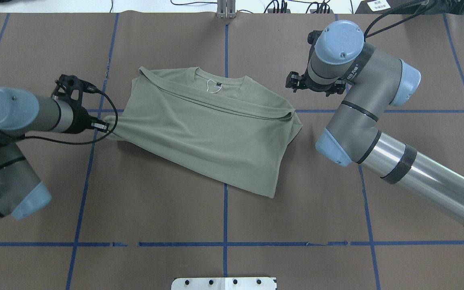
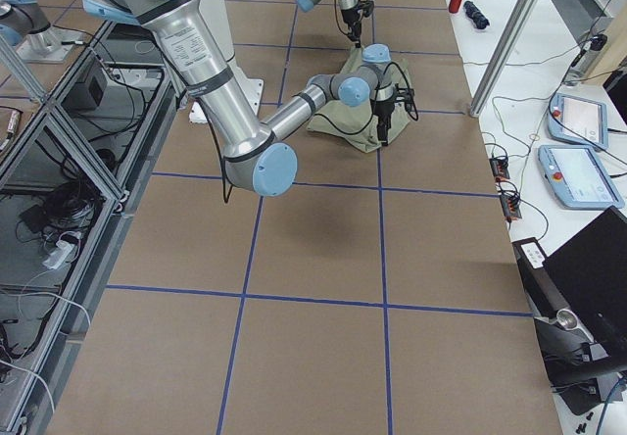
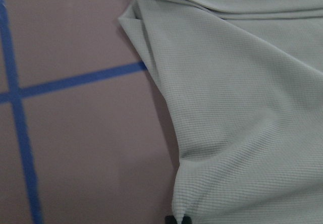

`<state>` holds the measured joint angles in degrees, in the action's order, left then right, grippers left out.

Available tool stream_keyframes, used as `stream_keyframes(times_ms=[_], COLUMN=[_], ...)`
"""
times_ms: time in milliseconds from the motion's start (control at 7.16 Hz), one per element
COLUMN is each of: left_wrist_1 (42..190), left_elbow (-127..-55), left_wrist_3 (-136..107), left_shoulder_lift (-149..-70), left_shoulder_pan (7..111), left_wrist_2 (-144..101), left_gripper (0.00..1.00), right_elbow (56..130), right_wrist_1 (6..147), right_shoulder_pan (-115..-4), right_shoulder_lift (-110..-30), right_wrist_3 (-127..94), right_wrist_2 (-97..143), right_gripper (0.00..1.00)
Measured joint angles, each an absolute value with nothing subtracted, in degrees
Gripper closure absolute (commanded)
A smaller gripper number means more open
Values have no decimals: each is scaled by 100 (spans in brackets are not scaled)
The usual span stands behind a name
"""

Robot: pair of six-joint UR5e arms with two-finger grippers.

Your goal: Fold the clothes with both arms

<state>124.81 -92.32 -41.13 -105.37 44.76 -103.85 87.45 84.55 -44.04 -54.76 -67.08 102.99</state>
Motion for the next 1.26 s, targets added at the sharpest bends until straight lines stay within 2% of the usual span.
stream_keyframes(times_ms=[559,698,978,1257], left_wrist_1=[12556,12592,12943,13181], left_elbow=[-6130,-5651,-5417,-5958], left_wrist_3=[-2809,-2728,-2543,-2524], left_shoulder_lift=[-12881,-13289,-13405,-12966], left_shoulder_pan=[5590,5664,5731,5768], left_wrist_2=[-10290,-10131,-10035,-10641], left_gripper=[100,1,0,0], right_elbow=[8785,8804,8797,8569], right_wrist_1=[8455,8455,8455,8087], right_shoulder_pan=[-4358,-4346,-4259,-4060], right_shoulder_lift=[-5468,-5467,-5416,-5196], right_wrist_3=[-6766,-6790,-6839,-7061], right_wrist_2=[10292,10292,10292,10259], right_gripper=[0,0,0,1])
